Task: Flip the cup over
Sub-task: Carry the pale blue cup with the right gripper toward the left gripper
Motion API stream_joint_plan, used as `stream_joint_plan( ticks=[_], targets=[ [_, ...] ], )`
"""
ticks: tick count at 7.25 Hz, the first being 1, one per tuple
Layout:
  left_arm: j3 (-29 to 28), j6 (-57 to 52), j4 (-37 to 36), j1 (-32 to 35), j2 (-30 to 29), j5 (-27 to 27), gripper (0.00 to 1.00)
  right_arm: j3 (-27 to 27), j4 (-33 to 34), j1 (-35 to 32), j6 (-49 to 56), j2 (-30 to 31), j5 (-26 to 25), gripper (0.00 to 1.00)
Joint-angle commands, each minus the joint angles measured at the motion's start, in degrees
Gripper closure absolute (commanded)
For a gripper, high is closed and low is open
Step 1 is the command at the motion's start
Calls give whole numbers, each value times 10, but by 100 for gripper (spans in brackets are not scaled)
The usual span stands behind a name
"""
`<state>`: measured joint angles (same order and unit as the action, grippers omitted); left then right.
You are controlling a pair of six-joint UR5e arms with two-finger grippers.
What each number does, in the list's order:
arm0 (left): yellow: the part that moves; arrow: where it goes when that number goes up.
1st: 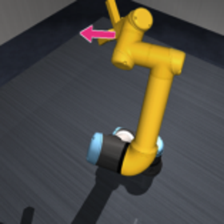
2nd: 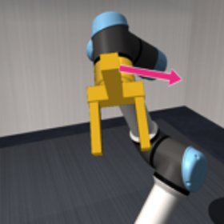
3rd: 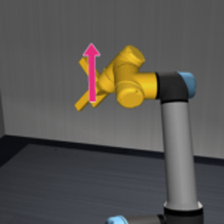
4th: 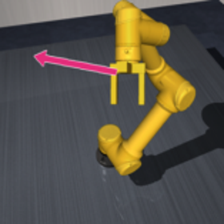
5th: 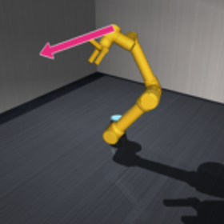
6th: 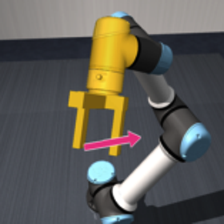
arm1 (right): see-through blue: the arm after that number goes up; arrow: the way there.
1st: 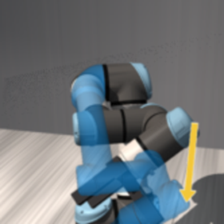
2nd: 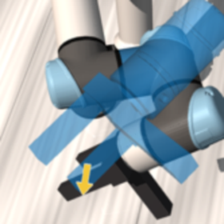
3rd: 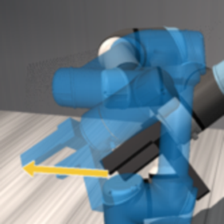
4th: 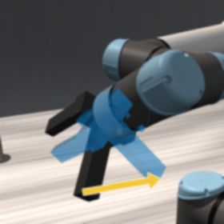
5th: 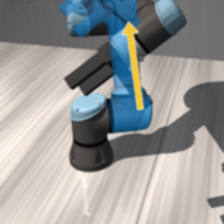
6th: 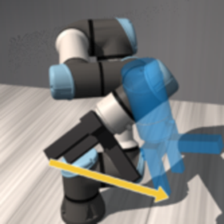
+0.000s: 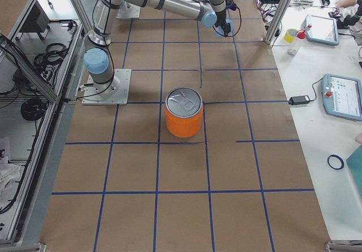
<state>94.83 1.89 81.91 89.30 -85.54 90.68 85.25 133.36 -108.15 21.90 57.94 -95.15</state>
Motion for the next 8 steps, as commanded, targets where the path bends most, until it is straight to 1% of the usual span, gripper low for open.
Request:
stream_joint_plan(
  ticks=[1,2,3,4,5,6,7,8],
  targets=[
    [0,0,0,0,0,-1,0,4,55,-57,210,-33,1,90],
    [0,0,0,0,0,0,0,4,110,-68,314,-68,2,90],
    [0,0,0,0,0,1,0,4,165,-82,396,-96,5,90],
    [0,0,0,0,1,1,0,4,182,-105,430,-110,4,90],
    [0,0,0,0,1,1,0,4,181,-122,434,-109,4,92],
    [0,0,0,-1,1,1,0,5,178,-125,444,-107,5,92],
    [0,0,0,-1,0,0,0,4,175,-125,484,-102,5,91],
    [0,0,0,-1,0,-1,0,5,173,-125,487,-102,4,88]
  ],
)
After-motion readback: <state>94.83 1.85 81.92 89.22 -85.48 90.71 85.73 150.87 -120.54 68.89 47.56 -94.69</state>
